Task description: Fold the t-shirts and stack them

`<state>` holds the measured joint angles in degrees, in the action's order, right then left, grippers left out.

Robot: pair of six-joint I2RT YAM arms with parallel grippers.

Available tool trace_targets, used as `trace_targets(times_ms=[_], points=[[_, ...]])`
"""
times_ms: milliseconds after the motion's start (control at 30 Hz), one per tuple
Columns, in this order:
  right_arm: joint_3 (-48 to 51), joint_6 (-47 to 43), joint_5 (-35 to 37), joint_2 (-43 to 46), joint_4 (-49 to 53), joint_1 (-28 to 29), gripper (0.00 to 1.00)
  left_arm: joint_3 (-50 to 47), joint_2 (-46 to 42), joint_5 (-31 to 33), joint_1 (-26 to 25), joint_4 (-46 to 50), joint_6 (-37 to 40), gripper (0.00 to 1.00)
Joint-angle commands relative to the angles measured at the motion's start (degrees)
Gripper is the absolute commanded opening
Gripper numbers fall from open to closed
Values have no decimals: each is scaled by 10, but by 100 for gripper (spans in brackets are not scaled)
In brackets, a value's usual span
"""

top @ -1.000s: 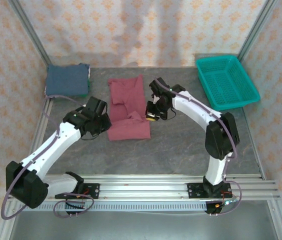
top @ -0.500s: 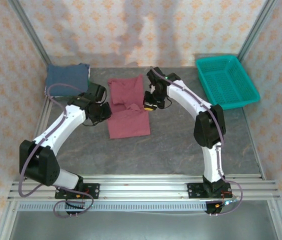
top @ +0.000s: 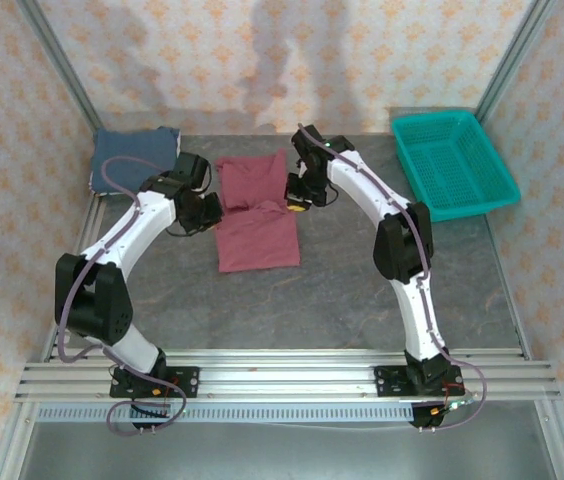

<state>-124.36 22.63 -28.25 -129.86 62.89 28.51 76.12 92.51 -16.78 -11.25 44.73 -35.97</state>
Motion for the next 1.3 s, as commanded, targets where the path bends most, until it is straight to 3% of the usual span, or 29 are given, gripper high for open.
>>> trace_targets(times_ms=[0,233,500,533,600,667,733,767,833,933,1000,1100,1167,1267], points=[[-37,-10,20,-30,34,-12,0,27,21,-4,10,-6,14,0],[-81,-7,12,-77,36,-24,0,68,79,-5,17,-10,19,0],[-202,16,-28,-163,26,-43,1,131,160,-2,31,-8,23,0],[-215,32,-50,-173,2,-50,6,144,166,-5,37,-7,22,0],[-223,87,-107,-181,-70,-65,28,181,204,-6,47,4,16,0],[-224,149,-138,-173,-146,-80,47,237,221,-12,52,18,7,23],[-227,173,-147,-152,-187,-92,58,302,226,-20,54,38,-3,47],[-227,176,-146,-139,-189,-97,61,333,225,-22,54,49,-6,53],[-206,154,-138,-93,-179,-102,66,385,210,-24,54,63,-20,64],[-123,107,-125,-9,-149,-102,72,407,163,-14,54,79,-16,69],[-39,84,-124,57,-153,-100,78,373,110,2,54,87,-6,71],[123,76,-121,161,-197,-89,78,257,21,6,52,68,-2,72],[212,76,-111,209,-217,-78,72,160,-37,4,42,42,-3,71],[322,101,-118,248,-282,-57,42,36,-95,20,12,18,-1,64]])
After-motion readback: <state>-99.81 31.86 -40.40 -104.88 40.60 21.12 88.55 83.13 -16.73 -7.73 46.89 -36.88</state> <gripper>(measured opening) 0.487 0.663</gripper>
